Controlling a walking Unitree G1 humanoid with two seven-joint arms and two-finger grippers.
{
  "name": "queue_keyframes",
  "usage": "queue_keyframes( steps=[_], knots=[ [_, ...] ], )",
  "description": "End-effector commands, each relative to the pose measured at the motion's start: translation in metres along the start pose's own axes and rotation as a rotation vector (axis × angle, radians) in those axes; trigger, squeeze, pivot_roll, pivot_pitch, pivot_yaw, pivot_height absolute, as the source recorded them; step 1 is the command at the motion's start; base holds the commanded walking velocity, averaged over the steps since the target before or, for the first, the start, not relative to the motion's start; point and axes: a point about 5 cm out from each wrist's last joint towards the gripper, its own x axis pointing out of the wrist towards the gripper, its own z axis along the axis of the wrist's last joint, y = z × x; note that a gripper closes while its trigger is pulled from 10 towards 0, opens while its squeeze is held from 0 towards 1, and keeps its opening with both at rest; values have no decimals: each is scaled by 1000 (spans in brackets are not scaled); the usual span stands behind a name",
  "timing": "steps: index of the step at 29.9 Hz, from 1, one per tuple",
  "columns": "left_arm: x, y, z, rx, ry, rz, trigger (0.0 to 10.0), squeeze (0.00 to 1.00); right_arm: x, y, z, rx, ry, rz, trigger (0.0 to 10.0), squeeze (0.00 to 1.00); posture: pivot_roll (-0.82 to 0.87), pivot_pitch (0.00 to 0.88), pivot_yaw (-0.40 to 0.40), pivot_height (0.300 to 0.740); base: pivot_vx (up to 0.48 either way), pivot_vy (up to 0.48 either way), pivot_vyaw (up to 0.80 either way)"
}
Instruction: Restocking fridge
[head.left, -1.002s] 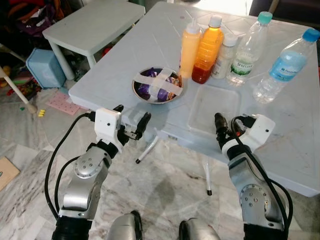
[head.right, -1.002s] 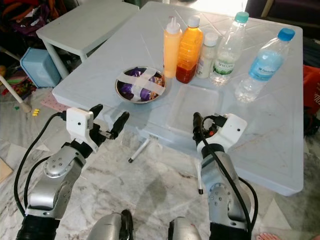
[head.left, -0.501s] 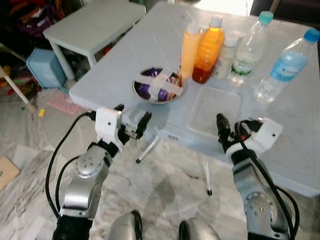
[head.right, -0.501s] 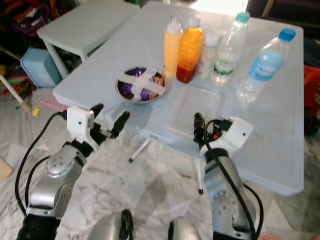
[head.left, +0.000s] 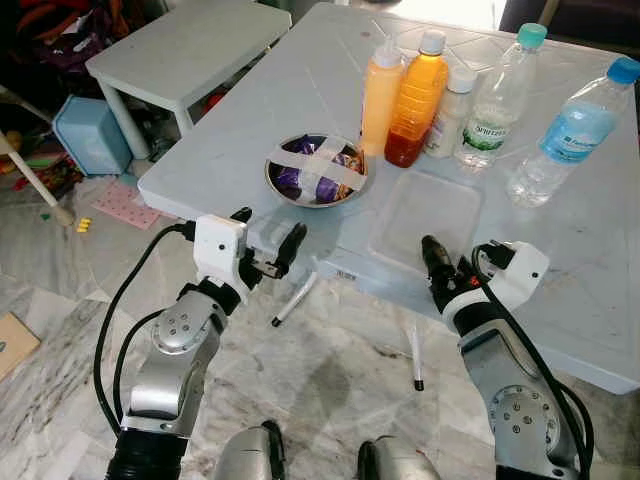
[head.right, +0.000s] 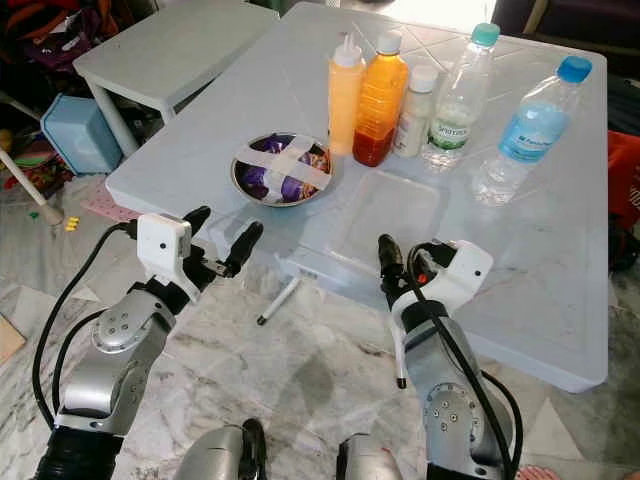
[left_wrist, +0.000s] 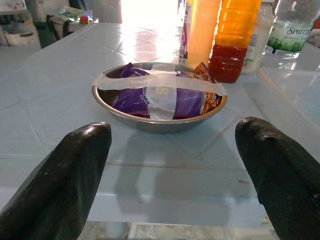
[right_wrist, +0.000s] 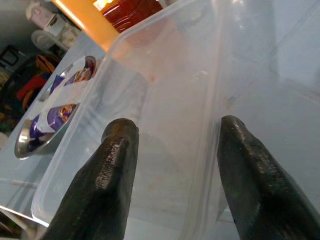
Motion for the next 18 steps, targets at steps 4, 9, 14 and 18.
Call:
queue_keyframes(
  steps=[4,9,14,18],
  knots=[
    [-1,-1,-2,10,7,-2,10000,0,1,-5,-9,74,33,-51,0,0,-38,141,42,740,0,0,0],
    [-1,-1,-2,12,6,-8,10000,0,3,-7,-7,68,26,-59,0,0,-42,136,41,740,0,0,0],
    [0,-1,-3,13,4,-13,10000,0,5,-8,-6,64,21,-72,0,0,-44,129,38,740,0,0,0],
    [0,-2,-4,14,3,-15,10000,0,8,-12,-3,64,2,-106,0,0,-49,126,34,740,0,0,0]
  ],
)
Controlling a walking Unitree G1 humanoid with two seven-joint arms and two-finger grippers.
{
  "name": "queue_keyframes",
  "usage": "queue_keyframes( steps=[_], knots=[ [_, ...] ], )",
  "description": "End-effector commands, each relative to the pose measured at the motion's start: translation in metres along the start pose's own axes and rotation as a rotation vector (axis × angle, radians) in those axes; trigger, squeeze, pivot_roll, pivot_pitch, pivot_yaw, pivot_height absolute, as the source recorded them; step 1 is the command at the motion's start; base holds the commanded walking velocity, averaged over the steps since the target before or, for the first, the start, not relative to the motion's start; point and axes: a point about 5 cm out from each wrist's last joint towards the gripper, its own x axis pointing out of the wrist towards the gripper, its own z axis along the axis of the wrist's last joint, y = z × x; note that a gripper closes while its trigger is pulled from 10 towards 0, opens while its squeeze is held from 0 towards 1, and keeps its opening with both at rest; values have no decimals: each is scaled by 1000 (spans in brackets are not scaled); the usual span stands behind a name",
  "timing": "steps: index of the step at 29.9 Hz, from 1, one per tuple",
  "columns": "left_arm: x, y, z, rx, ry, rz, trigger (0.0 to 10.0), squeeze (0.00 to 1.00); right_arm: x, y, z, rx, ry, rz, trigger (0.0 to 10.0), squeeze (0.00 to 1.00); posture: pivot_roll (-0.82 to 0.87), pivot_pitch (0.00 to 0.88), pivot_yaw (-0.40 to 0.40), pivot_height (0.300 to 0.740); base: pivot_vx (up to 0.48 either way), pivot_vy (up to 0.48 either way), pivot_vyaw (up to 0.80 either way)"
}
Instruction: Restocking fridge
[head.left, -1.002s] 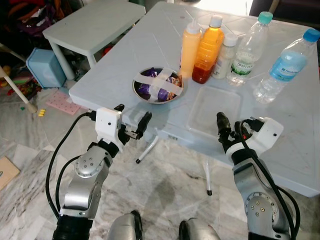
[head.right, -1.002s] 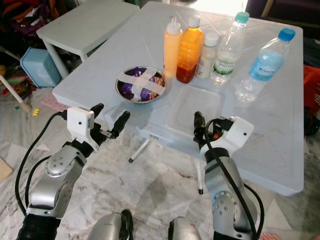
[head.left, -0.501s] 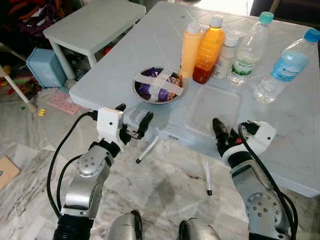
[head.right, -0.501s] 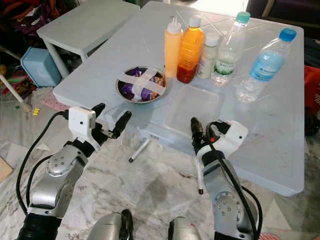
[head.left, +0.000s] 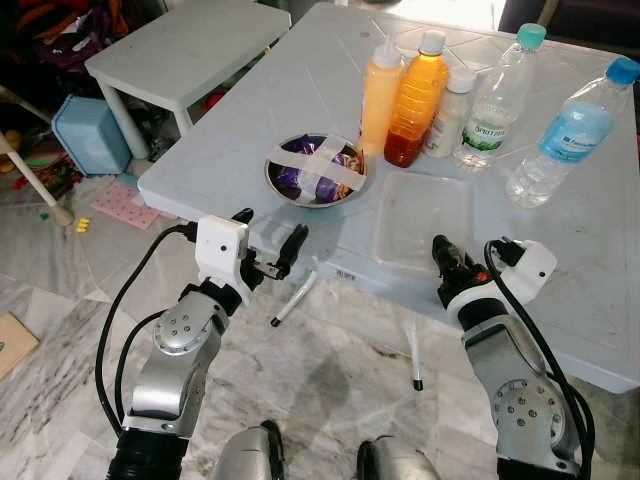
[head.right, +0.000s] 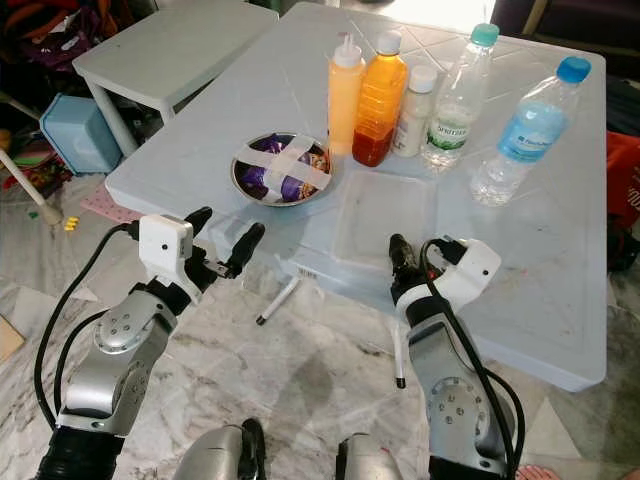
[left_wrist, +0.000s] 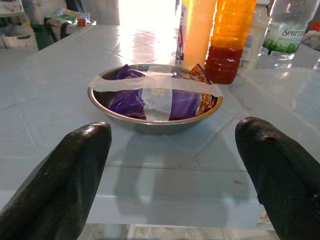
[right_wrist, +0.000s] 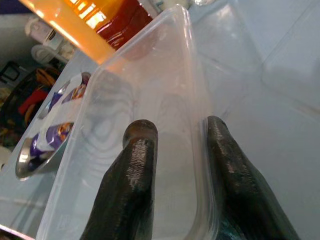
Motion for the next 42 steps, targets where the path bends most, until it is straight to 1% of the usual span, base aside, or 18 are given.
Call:
queue_keyframes(
  steps=[1,6,7,8,9,10,11,12,14,15,16,17,20,25,28,35,42],
  knots=[
    [-1,-1,-3,11,12,-8,10000,0,0,-11,-8,21,27,-83,0,0,-49,126,34,740,0,0,0],
    [-2,-5,-6,2,11,-9,10000,0,3,-9,-1,-2,-7,-85,0,0,-56,100,32,740,0,0,0],
    [-1,-5,-6,2,11,-9,10000,0,3,-7,1,-16,-15,-72,1647,0,-57,94,31,740,0,0,0],
    [-1,-5,-6,1,10,-9,10000,0,3,-5,2,-25,-21,-63,1647,0,-57,94,31,740,0,0,0],
    [0,-5,-6,1,9,-8,10000,0,4,-2,4,-53,-28,-48,10000,0,-59,89,31,740,0,0,0],
    [0,-5,-7,0,9,-6,10000,0,4,1,6,-83,-35,-27,10000,0,-53,80,33,740,0,0,0],
    [0,-5,-7,0,9,-6,10000,0,4,1,6,-83,-35,-27,10000,0,-53,80,33,740,0,0,0],
    [-1,-1,-9,-25,11,28,10000,0,2,7,8,-141,-61,1,10000,0,-52,62,37,740,0,0,0],
    [-3,5,-11,-47,12,71,10000,0,0,10,10,-170,-80,10,10000,0,-59,61,41,740,0,0,0],
    [-3,5,-11,-47,12,71,10000,0,0,10,10,-170,-80,10,10000,0,-59,61,41,740,0,0,0],
    [-4,10,-14,-40,39,121,10000,0,-2,13,13,-195,-102,21,10000,0,-70,59,47,740,0,0,0],
    [-4,13,-15,-28,53,147,10000,0,-3,15,15,-217,-115,28,10000,0,-71,63,47,740,0,0,0],
    [-2,16,-17,-23,71,188,10000,0,-2,19,18,-251,-138,41,10000,0,-76,74,50,740,0,0,0],
    [4,15,-15,-21,55,172,10000,0,3,24,25,-286,-172,56,10000,0,-82,60,46,740,0,0,0],
    [6,13,-15,-26,55,169,10000,0,4,26,27,-296,-179,61,10000,0,-89,56,40,740,-270,0,0],
    [8,11,-17,-27,53,169,10000,0,3,31,29,-341,-202,80,10000,0,-96,53,35,740,-282,0,0],
    [8,10,-17,-27,53,161,10000,0,3,33,28,-353,-201,89,10000,0,-94,56,37,740,-278,0,0]
  ],
)
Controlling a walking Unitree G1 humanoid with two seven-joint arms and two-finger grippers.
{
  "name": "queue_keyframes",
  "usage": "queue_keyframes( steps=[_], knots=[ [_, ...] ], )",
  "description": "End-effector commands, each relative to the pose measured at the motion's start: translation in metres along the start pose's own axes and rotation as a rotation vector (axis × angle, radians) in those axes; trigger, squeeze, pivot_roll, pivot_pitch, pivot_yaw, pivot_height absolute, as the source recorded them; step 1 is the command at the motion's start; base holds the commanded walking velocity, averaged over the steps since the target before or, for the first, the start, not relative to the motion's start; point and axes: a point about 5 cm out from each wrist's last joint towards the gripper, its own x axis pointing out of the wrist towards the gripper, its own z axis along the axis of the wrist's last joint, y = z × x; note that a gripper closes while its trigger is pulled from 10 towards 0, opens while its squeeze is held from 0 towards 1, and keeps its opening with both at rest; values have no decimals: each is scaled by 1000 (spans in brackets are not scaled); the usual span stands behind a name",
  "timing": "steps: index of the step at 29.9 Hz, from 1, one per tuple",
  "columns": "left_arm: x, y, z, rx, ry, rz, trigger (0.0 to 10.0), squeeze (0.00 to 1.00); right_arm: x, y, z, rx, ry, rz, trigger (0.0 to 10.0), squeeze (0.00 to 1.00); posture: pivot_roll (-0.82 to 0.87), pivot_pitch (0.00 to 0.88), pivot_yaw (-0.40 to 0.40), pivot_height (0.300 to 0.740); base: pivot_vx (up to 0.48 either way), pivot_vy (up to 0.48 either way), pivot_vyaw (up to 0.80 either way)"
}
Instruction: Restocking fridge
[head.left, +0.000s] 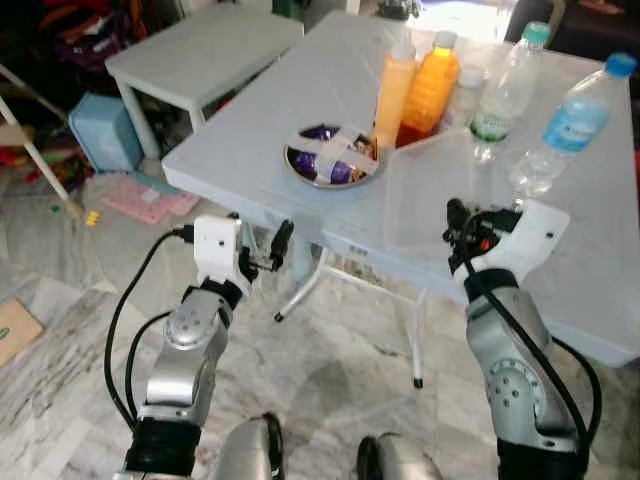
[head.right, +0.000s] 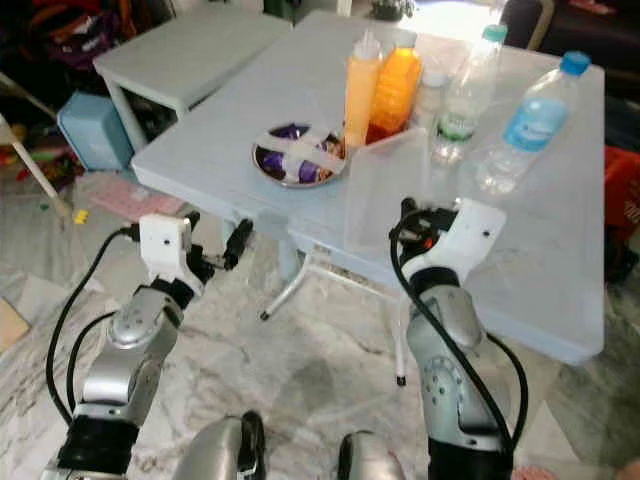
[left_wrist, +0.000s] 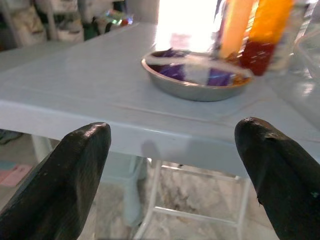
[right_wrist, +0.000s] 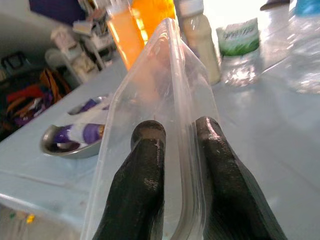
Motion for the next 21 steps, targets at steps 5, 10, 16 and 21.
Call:
queue_keyframes(
  steps=[5,10,16,21],
  knots=[
    [0,0,-1,16,8,-8,10000,0,-1,5,3,0,-22,22,10000,0,-91,57,37,740,-271,0,0],
    [0,0,-2,18,9,-14,10000,0,-2,6,1,10,-15,31,5882,0,-89,59,38,740,-257,0,0],
    [-1,-1,-3,21,12,-20,10000,0,-2,7,-2,9,-4,33,10000,0,-82,61,37,740,-252,0,0],
    [-2,-1,-3,24,11,-21,10000,0,-1,10,-3,-8,2,62,10000,0,-78,65,35,740,-150,0,0]
  ],
)
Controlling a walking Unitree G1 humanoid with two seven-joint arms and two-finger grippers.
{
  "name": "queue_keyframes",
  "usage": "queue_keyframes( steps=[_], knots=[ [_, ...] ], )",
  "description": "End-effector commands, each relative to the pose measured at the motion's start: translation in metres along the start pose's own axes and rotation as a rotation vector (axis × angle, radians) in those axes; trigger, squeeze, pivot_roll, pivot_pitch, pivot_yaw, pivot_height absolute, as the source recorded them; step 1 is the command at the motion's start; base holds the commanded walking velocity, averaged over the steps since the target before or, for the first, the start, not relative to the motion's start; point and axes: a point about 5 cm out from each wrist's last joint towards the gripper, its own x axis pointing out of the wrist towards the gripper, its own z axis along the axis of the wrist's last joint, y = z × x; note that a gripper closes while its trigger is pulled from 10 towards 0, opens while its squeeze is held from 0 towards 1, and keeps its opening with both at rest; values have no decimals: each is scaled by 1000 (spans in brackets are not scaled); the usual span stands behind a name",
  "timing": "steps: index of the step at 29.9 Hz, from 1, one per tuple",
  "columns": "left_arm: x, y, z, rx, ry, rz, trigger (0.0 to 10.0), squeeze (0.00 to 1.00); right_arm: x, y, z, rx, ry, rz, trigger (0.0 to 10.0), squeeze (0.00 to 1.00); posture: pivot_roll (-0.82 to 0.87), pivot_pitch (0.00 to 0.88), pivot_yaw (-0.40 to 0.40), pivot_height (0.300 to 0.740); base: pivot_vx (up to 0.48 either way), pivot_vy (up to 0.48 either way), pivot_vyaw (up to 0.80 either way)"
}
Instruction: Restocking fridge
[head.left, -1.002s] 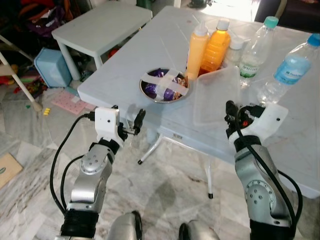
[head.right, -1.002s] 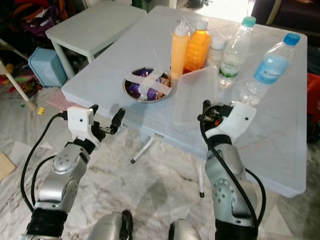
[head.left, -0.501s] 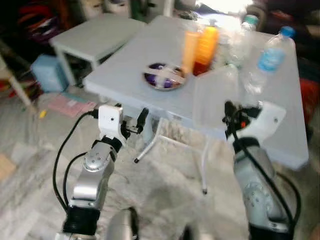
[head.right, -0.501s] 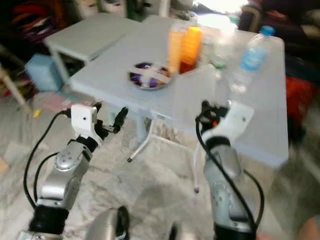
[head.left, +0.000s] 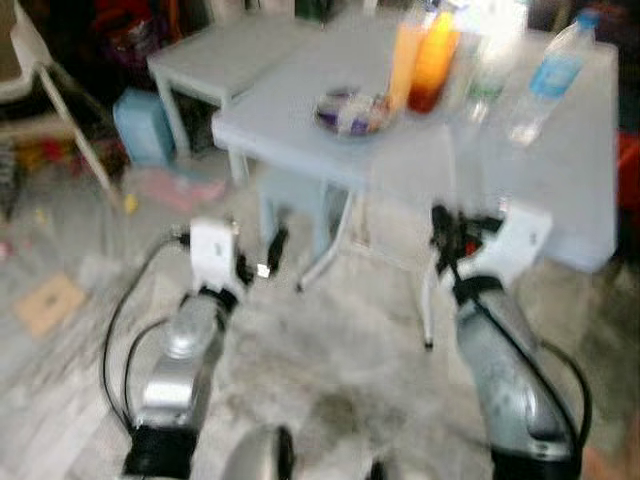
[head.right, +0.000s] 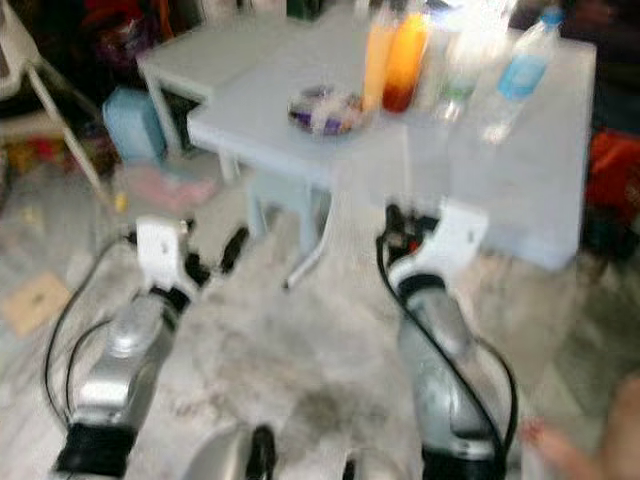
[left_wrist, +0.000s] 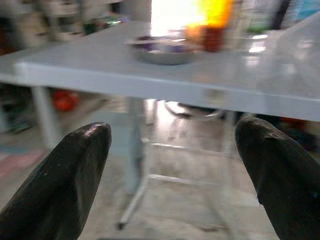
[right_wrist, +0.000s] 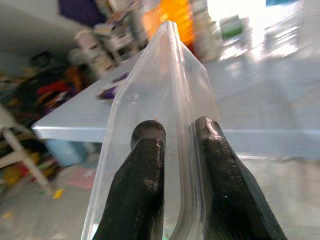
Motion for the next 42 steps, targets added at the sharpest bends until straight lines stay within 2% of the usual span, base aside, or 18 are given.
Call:
queue_keyframes(
  steps=[1,8,10,13,15,17,20,23,27,28,34,37,42],
  knots=[
    [-3,7,2,24,0,15,10000,0,1,9,0,2,-7,46,10000,0,-76,64,35,740,0,0,0],
    [-5,13,-6,20,36,45,10000,0,-1,10,-2,-27,-7,72,10000,0,-76,65,36,740,0,0,647],
    [-9,20,-15,51,63,64,10000,0,-2,11,-5,-34,-1,77,10000,0,-67,58,42,740,0,0,800],
    [-14,39,-33,118,163,120,10000,0,-4,11,-15,-49,20,90,10000,0,-57,47,32,740,0,0,800],
    [-13,49,-42,81,226,156,10000,0,-3,11,-20,-57,28,101,10000,0,-46,32,25,740,0,0,800],
    [-13,50,-44,59,233,142,10000,0,-3,11,-21,-61,30,104,10000,0,-41,23,20,740,0,0,800],
    [-11,48,-49,2,224,75,10000,0,0,10,-27,-69,37,108,10000,0,-29,0,15,740,0,0,800],
    [-9,50,-38,63,172,117,10000,0,8,11,-27,-108,24,134,10000,0,-17,0,22,740,0,0,800],
    [-14,47,-31,90,134,138,10000,0,13,11,-25,-147,13,156,10000,0,-27,0,30,740,0,0,800],
    [-21,44,-30,110,118,156,10000,0,13,9,-23,-158,4,154,10000,0,-17,0,34,740,0,0,800],
    [-33,43,-31,145,114,196,10000,0,6,1,-31,-148,24,132,10000,0,-7,39,24,740,0,0,800],
    [-38,50,-28,163,107,285,10000,0,-4,-4,-39,-136,53,109,10000,0,-4,38,14,740,0,0,800],
    [-41,57,-23,180,98,386,10000,0,-8,-9,-44,-135,70,95,10000,0,-12,45,10,740,0,0,800]
  ],
)
